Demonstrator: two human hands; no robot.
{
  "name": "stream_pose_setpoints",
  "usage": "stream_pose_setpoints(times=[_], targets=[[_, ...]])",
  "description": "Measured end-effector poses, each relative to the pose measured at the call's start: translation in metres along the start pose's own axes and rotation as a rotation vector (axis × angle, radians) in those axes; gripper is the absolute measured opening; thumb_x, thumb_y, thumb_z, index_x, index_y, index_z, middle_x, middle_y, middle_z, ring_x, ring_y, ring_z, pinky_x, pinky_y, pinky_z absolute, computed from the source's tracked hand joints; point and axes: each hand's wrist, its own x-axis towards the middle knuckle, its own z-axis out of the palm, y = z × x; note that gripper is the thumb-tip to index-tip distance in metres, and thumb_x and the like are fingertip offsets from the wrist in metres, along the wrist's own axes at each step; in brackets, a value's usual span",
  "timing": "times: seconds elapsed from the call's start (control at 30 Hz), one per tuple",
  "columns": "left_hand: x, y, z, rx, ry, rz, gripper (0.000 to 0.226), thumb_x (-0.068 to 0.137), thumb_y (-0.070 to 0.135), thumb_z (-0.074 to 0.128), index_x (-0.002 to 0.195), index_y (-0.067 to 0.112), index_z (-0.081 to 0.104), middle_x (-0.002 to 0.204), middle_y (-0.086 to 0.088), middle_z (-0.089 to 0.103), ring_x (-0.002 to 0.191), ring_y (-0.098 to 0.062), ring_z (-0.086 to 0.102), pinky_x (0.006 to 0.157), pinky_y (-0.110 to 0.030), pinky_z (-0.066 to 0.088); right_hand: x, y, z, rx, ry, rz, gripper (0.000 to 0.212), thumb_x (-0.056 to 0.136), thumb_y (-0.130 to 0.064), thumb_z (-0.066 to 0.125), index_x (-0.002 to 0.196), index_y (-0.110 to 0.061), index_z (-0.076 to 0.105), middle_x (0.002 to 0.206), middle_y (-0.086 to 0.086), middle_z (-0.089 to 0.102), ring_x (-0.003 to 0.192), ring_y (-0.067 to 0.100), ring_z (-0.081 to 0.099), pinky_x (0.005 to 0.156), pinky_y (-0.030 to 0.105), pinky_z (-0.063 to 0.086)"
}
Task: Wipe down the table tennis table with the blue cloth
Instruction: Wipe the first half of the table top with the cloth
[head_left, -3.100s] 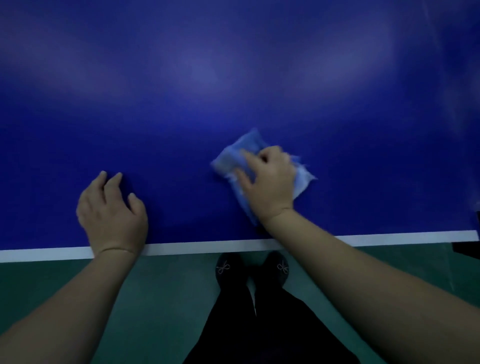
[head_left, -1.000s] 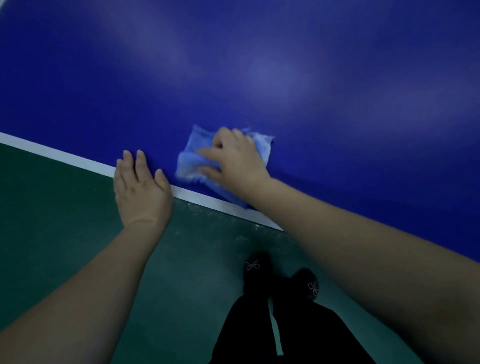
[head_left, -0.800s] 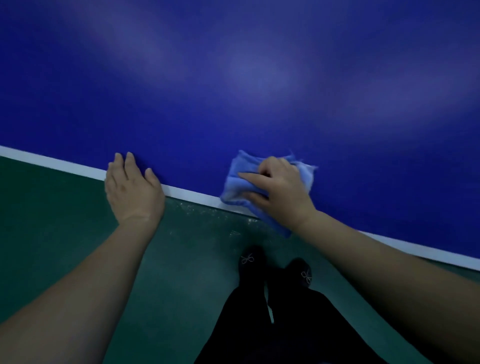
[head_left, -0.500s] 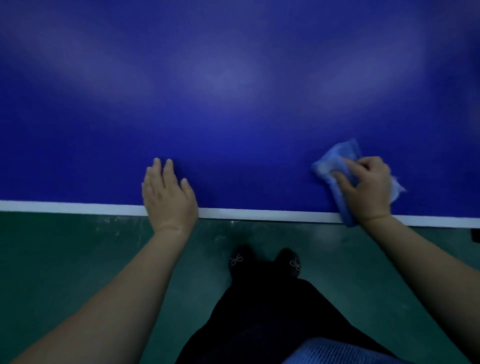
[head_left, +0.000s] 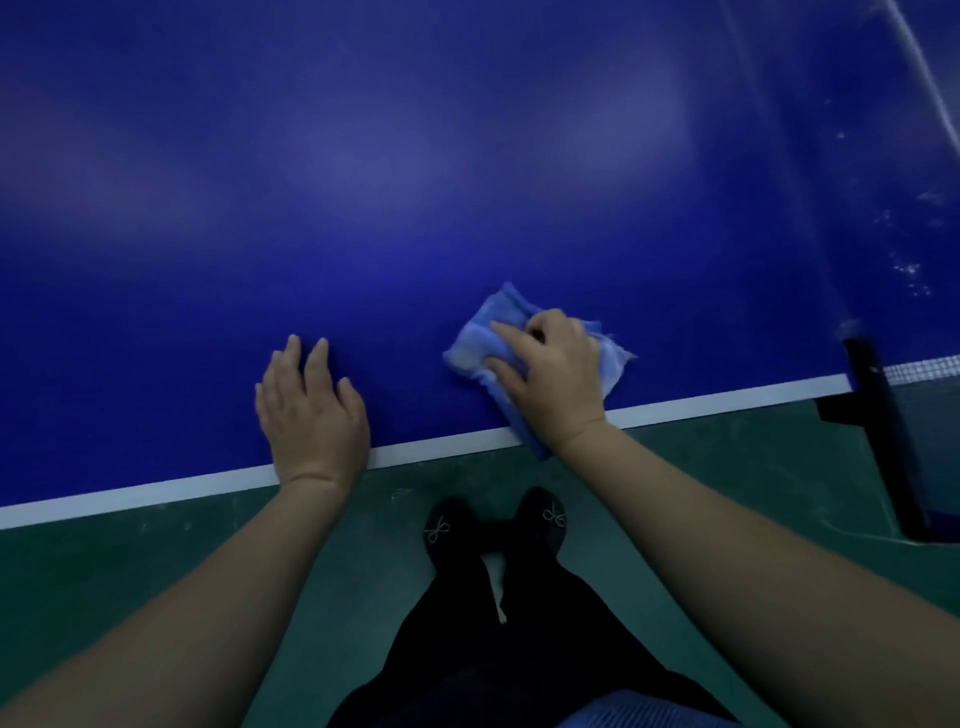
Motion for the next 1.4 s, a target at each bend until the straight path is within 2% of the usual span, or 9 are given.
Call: stream_pose_setpoints(times=[0.17, 0.27, 0.47, 0.57, 0.87, 0.93, 1.07, 1.17, 1.4], targets=[[0.002, 0.004, -0.006, -0.014, -0.018, -0.018, 0.05, 0.1, 0.025, 0.041, 0.148, 0.014, 0.033, 0.16, -0.008, 0.02, 0.148, -0.026, 0.011, 0.122, -0.044, 0.005, -0.004, 0.064, -0.029, -0.057, 0.04, 0.323, 0.037, 0.088, -0.042, 0.064, 0.119, -0.022, 0.067, 0.096, 0.01, 0.053, 0.084, 0.031, 0.048, 0.069, 0.04, 0.041], [0.0, 0.01, -0.009, -0.036, -0.014, -0.043, 0.049, 0.1, 0.022, 0.04, 0.148, 0.013, 0.034, 0.16, -0.009, 0.02, 0.148, -0.027, 0.012, 0.122, -0.043, 0.006, -0.022, 0.062, -0.032, -0.048, 0.064, 0.363, 0.037, 0.085, -0.037, 0.069, 0.118, -0.02, 0.068, 0.092, 0.011, 0.052, 0.081, 0.031, 0.049, 0.068, 0.038, 0.039], [-0.003, 0.019, -0.006, -0.034, 0.005, -0.087, 0.049, 0.1, 0.017, 0.039, 0.148, 0.011, 0.033, 0.16, -0.011, 0.019, 0.148, -0.029, 0.012, 0.122, -0.045, 0.006, -0.038, 0.022, -0.02, 0.027, -0.017, -0.042, 0.035, 0.076, -0.033, 0.079, 0.109, -0.021, 0.073, 0.081, 0.009, 0.057, 0.071, 0.028, 0.052, 0.057, 0.036, 0.038], [-0.002, 0.021, -0.006, -0.028, 0.011, -0.087, 0.049, 0.1, 0.017, 0.038, 0.148, 0.01, 0.033, 0.16, -0.011, 0.018, 0.148, -0.029, 0.011, 0.122, -0.046, 0.006, -0.032, 0.047, -0.031, 0.045, -0.045, -0.059, 0.037, 0.074, -0.032, 0.08, 0.109, -0.019, 0.073, 0.081, 0.01, 0.056, 0.071, 0.028, 0.052, 0.058, 0.034, 0.039], [-0.005, 0.025, -0.003, 0.004, 0.025, -0.099, 0.049, 0.1, 0.015, 0.037, 0.148, 0.008, 0.032, 0.16, -0.014, 0.018, 0.148, -0.031, 0.011, 0.122, -0.046, 0.005, 0.006, 0.148, -0.064, -0.11, 0.126, 0.59, 0.033, 0.087, -0.041, 0.063, 0.114, -0.022, 0.069, 0.102, 0.01, 0.051, 0.089, 0.03, 0.046, 0.074, 0.039, 0.04], [-0.005, 0.026, -0.003, 0.006, 0.026, -0.098, 0.049, 0.1, 0.015, 0.037, 0.148, 0.008, 0.033, 0.16, -0.014, 0.018, 0.148, -0.031, 0.011, 0.122, -0.047, 0.005, 0.001, 0.123, -0.056, -0.091, 0.109, 0.533, 0.031, 0.086, -0.039, 0.066, 0.112, -0.022, 0.069, 0.099, 0.011, 0.052, 0.086, 0.031, 0.047, 0.072, 0.038, 0.038], [-0.006, 0.026, -0.002, -0.002, 0.03, -0.096, 0.049, 0.1, 0.016, 0.037, 0.148, 0.008, 0.033, 0.16, -0.014, 0.019, 0.148, -0.031, 0.012, 0.121, -0.048, 0.006, -0.035, 0.066, -0.041, 0.007, -0.007, 0.15, 0.035, 0.076, -0.029, 0.078, 0.108, -0.017, 0.072, 0.085, 0.012, 0.055, 0.076, 0.03, 0.051, 0.062, 0.04, 0.042], [-0.006, 0.026, -0.003, -0.006, 0.038, -0.081, 0.049, 0.1, 0.016, 0.037, 0.147, 0.008, 0.034, 0.159, -0.014, 0.019, 0.147, -0.032, 0.012, 0.121, -0.048, 0.006, -0.051, 0.064, -0.046, 0.018, -0.021, 0.112, 0.035, 0.077, -0.03, 0.077, 0.11, -0.018, 0.072, 0.083, 0.01, 0.055, 0.074, 0.03, 0.051, 0.059, 0.04, 0.042], [-0.005, 0.024, -0.006, -0.002, 0.024, -0.047, 0.048, 0.099, 0.017, 0.039, 0.146, 0.008, 0.036, 0.158, -0.016, 0.021, 0.147, -0.033, 0.014, 0.121, -0.049, 0.008, -0.071, 0.122, -0.074, -0.172, 0.153, 0.741, 0.027, 0.088, -0.04, 0.062, 0.096, -0.014, 0.067, 0.098, 0.012, 0.05, 0.082, 0.032, 0.05, 0.067, 0.041, 0.045]])
